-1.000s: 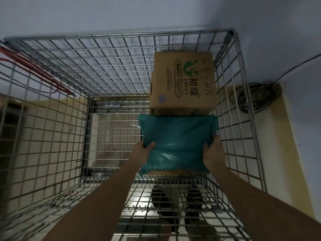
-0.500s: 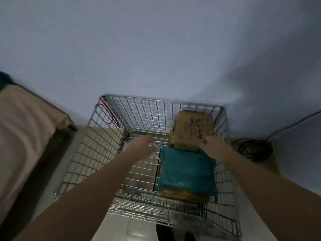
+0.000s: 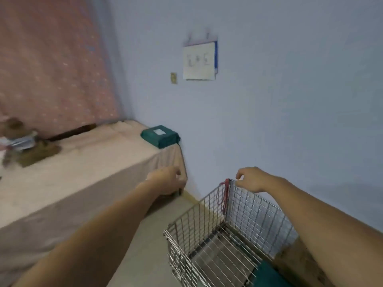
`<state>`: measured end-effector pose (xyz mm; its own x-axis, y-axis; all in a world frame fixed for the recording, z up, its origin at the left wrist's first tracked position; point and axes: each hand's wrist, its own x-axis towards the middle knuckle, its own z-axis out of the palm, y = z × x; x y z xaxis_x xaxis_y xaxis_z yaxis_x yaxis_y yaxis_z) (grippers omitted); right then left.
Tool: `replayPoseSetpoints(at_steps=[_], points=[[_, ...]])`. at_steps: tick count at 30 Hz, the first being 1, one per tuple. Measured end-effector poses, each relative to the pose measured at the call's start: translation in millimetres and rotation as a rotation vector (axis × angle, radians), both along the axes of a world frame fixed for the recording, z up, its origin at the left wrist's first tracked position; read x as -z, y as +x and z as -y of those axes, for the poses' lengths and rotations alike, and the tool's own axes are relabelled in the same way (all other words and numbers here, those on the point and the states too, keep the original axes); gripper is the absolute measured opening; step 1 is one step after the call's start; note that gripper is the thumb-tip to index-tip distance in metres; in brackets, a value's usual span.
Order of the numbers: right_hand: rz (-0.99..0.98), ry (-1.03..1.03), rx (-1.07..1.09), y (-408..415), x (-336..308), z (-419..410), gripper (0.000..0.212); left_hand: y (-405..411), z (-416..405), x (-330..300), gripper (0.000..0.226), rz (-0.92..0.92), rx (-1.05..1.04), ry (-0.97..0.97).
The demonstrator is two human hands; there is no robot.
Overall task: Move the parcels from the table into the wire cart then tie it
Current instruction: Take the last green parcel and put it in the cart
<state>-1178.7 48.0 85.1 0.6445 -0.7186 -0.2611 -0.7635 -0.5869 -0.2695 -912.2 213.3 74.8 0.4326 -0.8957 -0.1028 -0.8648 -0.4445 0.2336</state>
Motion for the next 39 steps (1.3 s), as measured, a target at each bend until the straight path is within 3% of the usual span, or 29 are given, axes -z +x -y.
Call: replayPoseSetpoints(at_steps=[7, 16, 39], points=[[0.042, -0.104, -0.201, 154, -68, -70, 0.045, 119, -115, -52, 0.052, 0.085, -0.250, -0.078], [0.062, -0.097, -0.248, 286, -61, -115, 0.033, 234, -185, -52, 0.053, 0.107, -0.314, -0.067], [0.011, -0.027, -0.188, 533, -33, 67, 0.048, 495, -7, -18, 0.055, 0.003, -0.256, 0.002]])
